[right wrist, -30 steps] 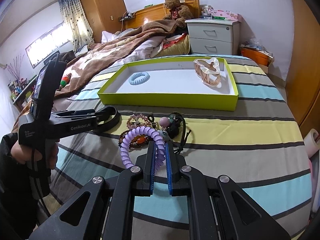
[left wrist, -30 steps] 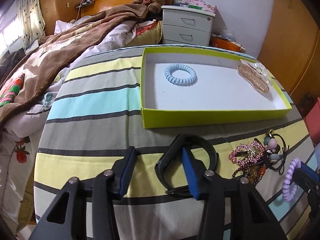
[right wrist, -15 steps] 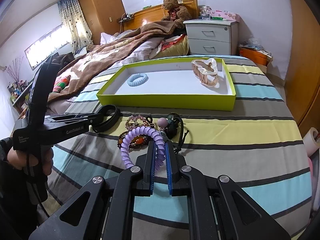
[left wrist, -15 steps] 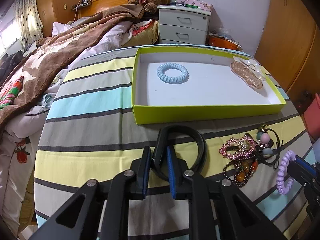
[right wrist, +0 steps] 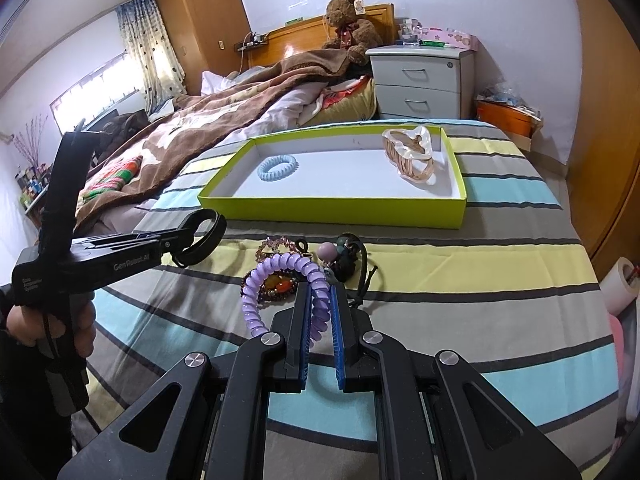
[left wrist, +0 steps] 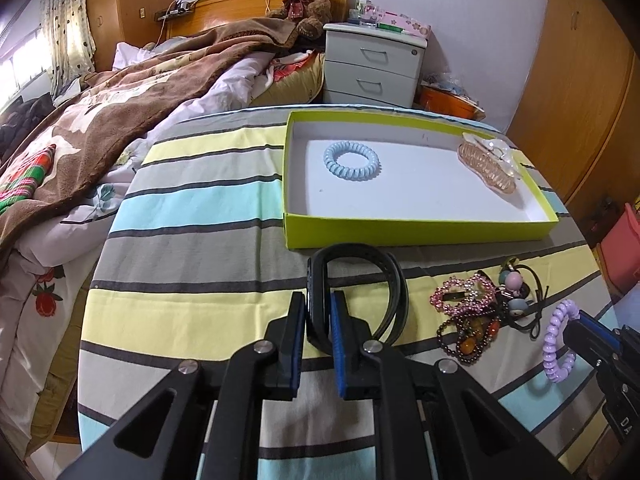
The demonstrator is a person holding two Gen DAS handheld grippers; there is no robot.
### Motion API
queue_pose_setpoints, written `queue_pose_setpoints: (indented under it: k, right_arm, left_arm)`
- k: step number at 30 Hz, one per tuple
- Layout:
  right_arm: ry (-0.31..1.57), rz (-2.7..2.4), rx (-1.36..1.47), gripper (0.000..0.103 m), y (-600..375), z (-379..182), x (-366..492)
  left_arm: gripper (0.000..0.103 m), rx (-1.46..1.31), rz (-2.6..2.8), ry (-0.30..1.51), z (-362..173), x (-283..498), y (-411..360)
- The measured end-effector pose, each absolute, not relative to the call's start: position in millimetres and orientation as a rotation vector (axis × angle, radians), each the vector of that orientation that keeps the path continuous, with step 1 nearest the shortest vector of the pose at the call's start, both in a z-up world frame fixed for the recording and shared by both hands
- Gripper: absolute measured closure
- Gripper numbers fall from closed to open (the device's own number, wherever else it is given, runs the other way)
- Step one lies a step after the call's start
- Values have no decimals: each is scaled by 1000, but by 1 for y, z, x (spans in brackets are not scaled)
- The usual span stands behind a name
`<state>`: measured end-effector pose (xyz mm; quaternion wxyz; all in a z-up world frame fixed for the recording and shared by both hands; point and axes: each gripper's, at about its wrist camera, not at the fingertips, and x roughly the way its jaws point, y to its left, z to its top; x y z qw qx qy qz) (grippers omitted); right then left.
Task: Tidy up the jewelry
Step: 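Carry both items into the green box and open both tools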
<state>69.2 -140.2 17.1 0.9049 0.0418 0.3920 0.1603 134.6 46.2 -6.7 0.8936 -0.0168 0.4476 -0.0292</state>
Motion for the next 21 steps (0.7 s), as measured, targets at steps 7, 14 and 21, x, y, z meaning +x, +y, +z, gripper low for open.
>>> queue_pose_setpoints:
  k: [7, 14, 21]
  right_arm:
    - [780, 323, 85, 93, -142, 29, 70]
    - [744, 317, 81, 93, -141, 46, 78]
    - [711, 305, 62, 93, -140, 62, 99]
  left_arm:
    - [90, -39, -65, 905, 5, 127, 46]
    - [90, -43, -73, 869, 22, 125, 46]
    - [90, -45, -81, 834, 40, 132, 48]
